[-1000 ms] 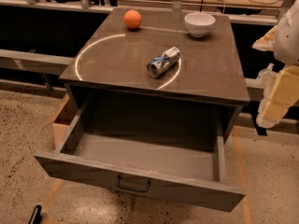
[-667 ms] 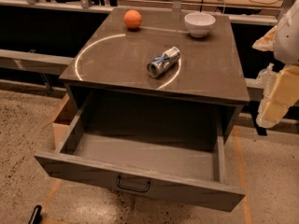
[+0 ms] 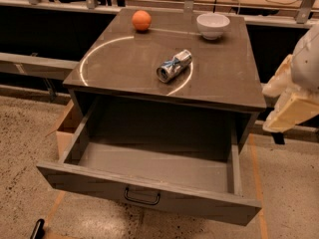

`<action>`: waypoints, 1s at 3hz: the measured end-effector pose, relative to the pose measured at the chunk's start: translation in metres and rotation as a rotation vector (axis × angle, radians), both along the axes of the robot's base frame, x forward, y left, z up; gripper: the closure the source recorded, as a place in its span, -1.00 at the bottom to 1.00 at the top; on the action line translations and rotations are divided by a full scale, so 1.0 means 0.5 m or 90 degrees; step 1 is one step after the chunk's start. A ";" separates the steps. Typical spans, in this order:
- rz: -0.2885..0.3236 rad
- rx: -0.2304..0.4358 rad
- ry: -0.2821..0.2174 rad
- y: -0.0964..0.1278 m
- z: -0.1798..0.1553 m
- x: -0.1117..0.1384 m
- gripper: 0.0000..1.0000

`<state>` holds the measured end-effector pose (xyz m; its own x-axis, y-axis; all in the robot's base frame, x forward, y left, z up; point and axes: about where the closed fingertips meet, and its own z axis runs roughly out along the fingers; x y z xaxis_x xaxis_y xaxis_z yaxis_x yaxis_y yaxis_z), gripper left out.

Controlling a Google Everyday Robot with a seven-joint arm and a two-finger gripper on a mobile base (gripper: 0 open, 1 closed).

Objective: Close top drawer

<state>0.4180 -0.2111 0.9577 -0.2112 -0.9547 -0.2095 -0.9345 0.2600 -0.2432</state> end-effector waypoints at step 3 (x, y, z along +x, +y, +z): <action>0.028 0.046 0.125 0.049 -0.255 -0.127 1.00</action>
Offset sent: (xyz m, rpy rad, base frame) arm -0.0724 0.0259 -0.1202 0.0707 0.2368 0.0263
